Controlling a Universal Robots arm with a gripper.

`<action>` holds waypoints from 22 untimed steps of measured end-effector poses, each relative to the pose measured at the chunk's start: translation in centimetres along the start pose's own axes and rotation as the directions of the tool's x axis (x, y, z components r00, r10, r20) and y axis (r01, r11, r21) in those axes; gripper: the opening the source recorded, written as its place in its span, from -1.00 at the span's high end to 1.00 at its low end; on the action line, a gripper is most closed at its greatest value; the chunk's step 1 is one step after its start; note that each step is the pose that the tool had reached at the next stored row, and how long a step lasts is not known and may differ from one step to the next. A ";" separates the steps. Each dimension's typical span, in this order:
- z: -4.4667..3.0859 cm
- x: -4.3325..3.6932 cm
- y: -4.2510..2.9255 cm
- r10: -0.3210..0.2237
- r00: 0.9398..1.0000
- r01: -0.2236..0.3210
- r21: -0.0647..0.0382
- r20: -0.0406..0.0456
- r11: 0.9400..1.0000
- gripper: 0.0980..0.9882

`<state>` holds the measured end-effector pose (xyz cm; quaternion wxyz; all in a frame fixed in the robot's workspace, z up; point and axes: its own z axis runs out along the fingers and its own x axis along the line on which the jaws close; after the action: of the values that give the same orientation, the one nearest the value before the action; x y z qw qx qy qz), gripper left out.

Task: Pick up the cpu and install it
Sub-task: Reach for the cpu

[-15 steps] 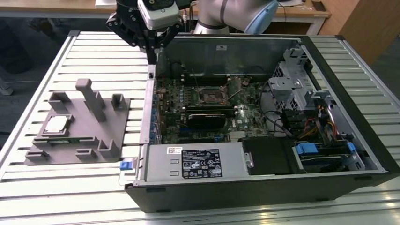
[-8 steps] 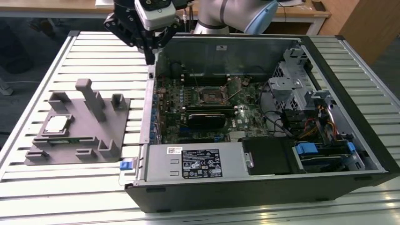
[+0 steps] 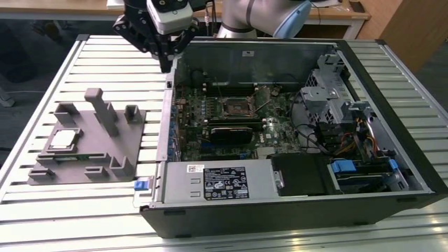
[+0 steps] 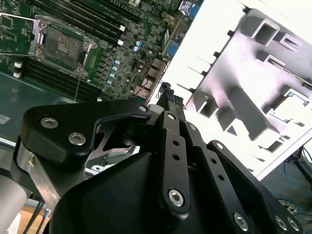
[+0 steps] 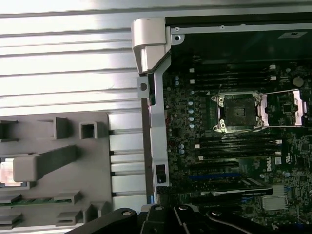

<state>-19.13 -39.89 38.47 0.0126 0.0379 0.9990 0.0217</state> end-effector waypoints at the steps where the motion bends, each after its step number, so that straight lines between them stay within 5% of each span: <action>1: 0.01 0.05 0.00 0.000 1.000 0.000 0.000 0.000 1.000 0.98; 22: 0.16 1.45 -0.12 0.000 1.000 0.000 0.000 -0.001 1.000 0.98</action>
<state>-20.58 -39.89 38.28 0.0124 0.0379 0.9990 0.0217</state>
